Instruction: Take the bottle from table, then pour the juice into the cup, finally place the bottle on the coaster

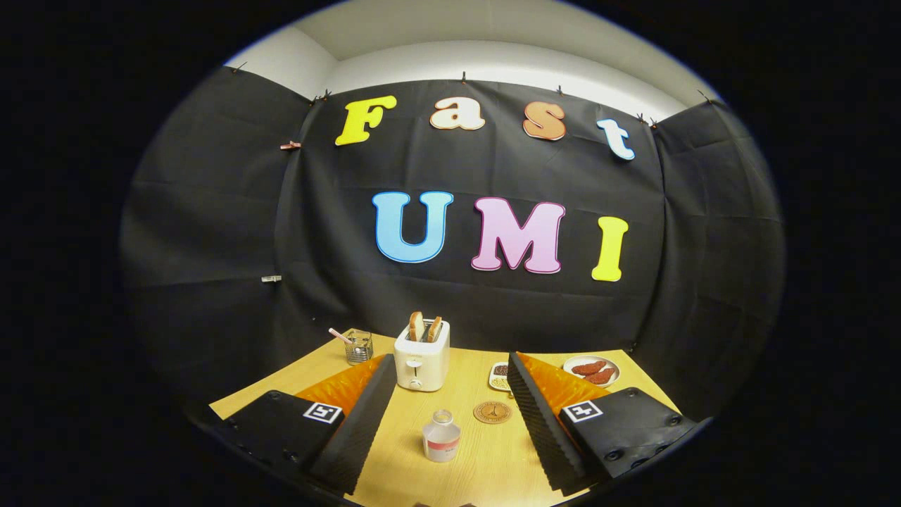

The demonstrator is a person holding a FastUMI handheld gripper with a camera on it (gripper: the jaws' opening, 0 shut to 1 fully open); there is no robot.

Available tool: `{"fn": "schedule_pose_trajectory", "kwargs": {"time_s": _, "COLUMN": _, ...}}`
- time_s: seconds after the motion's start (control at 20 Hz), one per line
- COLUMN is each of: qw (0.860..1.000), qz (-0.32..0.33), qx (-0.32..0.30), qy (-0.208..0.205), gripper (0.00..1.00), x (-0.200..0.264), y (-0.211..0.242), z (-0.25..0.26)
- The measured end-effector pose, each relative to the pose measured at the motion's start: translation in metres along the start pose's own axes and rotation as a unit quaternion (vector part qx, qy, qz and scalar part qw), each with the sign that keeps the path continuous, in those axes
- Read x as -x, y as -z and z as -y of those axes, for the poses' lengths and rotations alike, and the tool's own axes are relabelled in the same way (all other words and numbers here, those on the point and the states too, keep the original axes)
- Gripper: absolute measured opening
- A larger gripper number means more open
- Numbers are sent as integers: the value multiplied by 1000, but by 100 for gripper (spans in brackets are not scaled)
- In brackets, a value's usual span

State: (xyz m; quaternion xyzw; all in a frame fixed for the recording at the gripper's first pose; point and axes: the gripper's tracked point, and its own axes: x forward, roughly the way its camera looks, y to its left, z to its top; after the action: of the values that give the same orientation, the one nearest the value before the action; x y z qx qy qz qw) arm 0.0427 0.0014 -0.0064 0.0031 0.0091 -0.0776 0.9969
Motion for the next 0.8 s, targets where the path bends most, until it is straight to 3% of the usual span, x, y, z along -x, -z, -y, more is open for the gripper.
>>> {"fn": "schedule_pose_trajectory", "kwargs": {"time_s": 0.8, "qw": 998, "qz": -14, "qx": -12, "qy": 61, "gripper": 97, "x": -10, "y": 61, "z": -46}}
